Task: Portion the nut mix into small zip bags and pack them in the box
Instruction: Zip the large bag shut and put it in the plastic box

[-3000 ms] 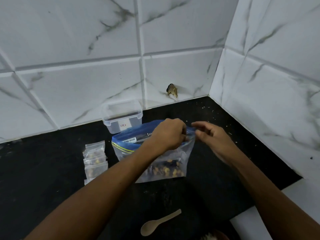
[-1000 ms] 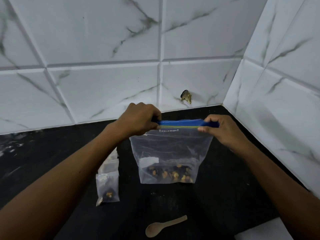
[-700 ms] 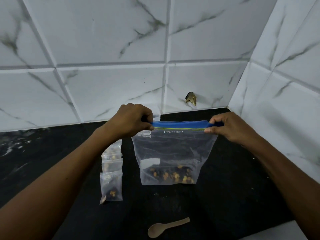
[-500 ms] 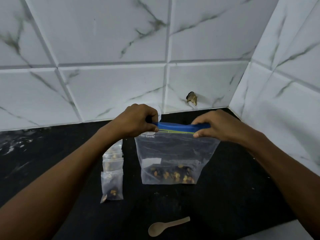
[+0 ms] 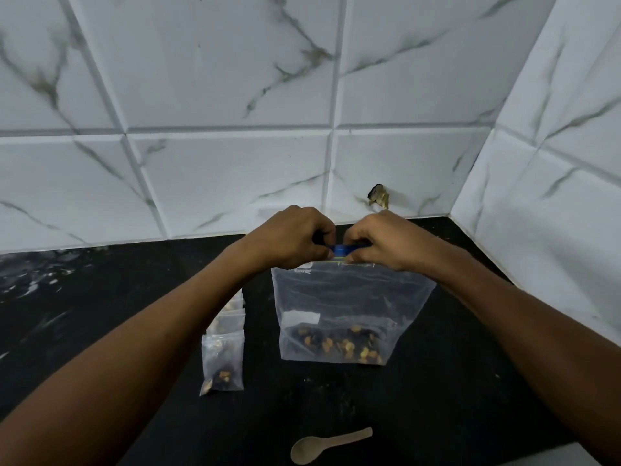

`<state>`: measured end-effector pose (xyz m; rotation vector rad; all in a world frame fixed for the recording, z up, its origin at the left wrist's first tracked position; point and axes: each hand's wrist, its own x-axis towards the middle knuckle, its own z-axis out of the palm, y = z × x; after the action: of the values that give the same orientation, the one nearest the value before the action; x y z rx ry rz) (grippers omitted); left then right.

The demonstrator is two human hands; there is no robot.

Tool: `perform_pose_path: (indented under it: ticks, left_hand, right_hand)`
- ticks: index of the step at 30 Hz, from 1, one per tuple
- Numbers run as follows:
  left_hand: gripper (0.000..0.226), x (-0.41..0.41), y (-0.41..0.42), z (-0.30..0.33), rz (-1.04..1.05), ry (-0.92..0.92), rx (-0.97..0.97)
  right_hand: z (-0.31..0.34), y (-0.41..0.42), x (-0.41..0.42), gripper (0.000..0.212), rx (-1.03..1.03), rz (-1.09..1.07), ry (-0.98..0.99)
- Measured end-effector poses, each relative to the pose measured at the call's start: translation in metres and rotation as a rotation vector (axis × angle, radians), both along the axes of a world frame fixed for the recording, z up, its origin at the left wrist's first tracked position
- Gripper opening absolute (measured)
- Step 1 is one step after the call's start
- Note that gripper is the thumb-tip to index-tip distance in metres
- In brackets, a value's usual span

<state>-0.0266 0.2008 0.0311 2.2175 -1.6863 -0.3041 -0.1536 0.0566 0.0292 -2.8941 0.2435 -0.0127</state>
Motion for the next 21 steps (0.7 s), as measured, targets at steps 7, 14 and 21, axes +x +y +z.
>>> perform_pose_path:
  ticks: [7,14,21]
  left_hand:
    - [0.008,-0.005,-0.007,-0.004,0.036,-0.203,0.023]
    - [0.014,0.005,-0.001,-0.009,0.006,-0.315,0.004]
    - [0.018,0.026,0.025,-0.015,0.027,-0.313,-0.045]
  right_hand:
    - [-0.005,0.007,0.013,0.023,0.022,-0.018,0.019]
    - [-0.011,0.001,0.007,0.022,0.036,-0.03,-0.028]
    - [-0.011,-0.009,-0.006,0.014,0.033,-0.028,-0.009]
